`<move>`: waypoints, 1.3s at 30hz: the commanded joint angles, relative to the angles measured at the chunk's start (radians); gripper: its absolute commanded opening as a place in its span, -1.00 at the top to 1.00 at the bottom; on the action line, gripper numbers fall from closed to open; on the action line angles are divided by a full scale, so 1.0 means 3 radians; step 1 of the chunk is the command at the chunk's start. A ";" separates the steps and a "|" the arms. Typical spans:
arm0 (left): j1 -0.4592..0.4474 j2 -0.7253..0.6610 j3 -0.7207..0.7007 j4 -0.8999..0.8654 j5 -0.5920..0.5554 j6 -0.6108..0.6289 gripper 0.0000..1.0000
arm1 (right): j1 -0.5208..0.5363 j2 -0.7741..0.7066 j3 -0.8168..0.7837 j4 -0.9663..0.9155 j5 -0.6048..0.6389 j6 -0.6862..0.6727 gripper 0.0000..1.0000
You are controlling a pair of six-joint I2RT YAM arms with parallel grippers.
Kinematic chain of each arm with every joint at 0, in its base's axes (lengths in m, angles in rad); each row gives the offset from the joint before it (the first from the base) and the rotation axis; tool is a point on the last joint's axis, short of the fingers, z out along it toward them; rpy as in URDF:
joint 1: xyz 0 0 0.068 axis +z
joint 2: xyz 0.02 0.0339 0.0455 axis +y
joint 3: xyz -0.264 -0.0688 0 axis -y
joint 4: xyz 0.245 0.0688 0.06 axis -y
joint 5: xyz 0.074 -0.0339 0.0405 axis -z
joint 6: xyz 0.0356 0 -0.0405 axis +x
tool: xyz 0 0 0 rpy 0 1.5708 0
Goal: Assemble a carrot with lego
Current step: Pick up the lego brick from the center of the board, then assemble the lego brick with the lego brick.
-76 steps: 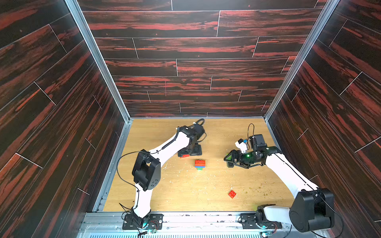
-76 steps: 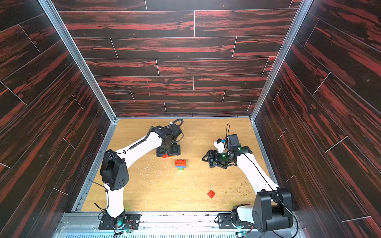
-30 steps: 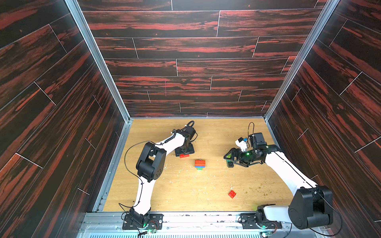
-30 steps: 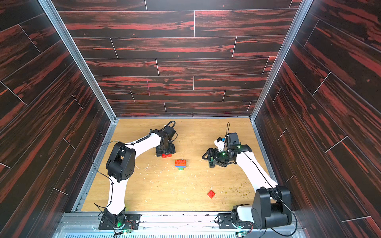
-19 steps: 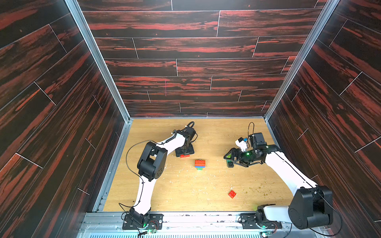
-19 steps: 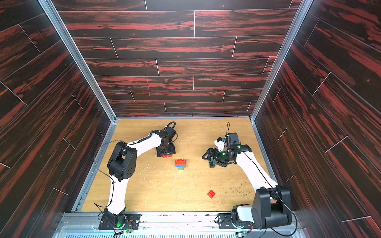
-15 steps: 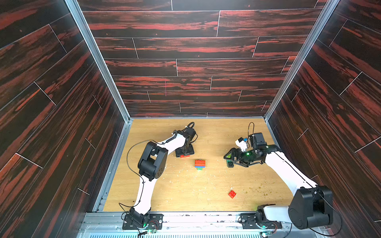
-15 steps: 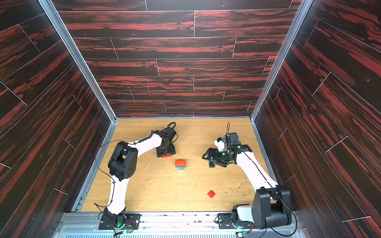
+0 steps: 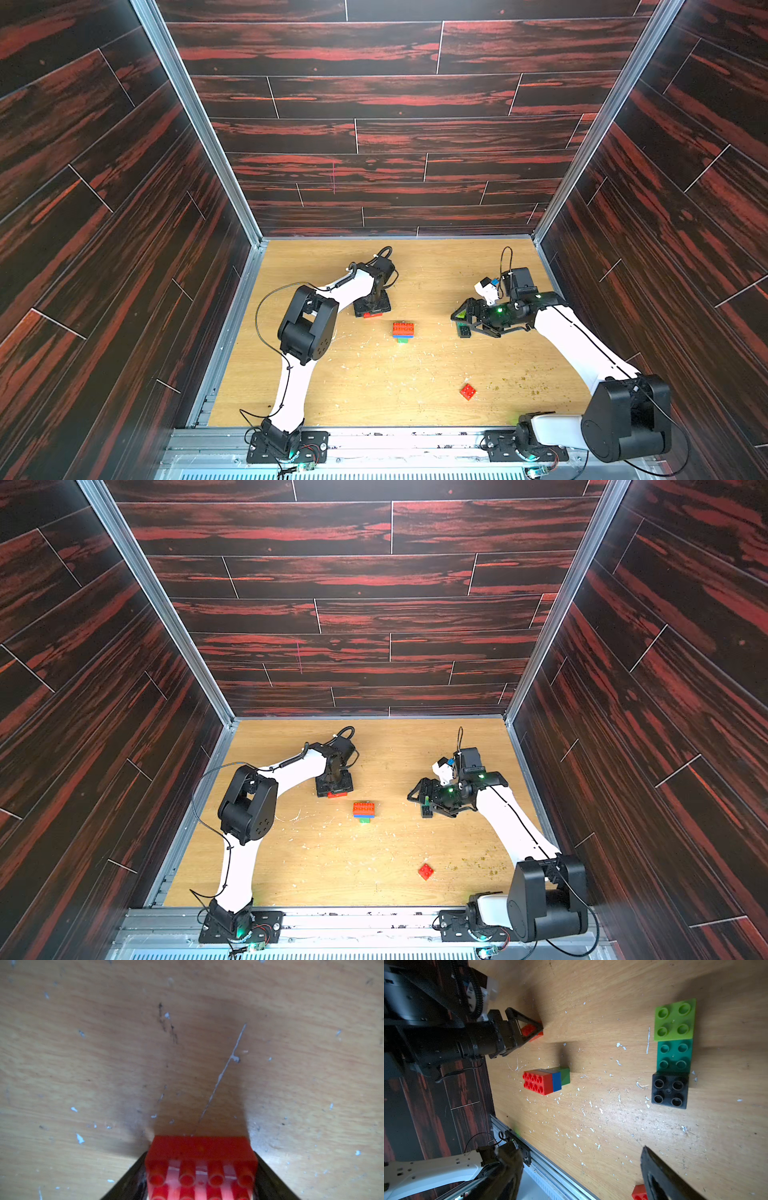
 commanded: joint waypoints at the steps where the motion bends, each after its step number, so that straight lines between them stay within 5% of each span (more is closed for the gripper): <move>1: 0.0019 -0.0027 0.0078 -0.0097 -0.0062 0.0012 -0.46 | -0.0004 -0.0020 0.0065 -0.0042 0.0003 0.0009 -0.80; 18: -0.0001 -0.0318 0.0097 -0.0351 -0.0106 -0.0013 -0.09 | -0.0007 -0.0037 0.0071 -0.0035 -0.0012 0.0024 -0.80; 39: -0.0841 -0.0956 0.0339 -0.0978 0.0079 -0.0286 -0.04 | -0.0007 -0.0142 -0.0158 0.0128 -0.0234 0.0062 -0.80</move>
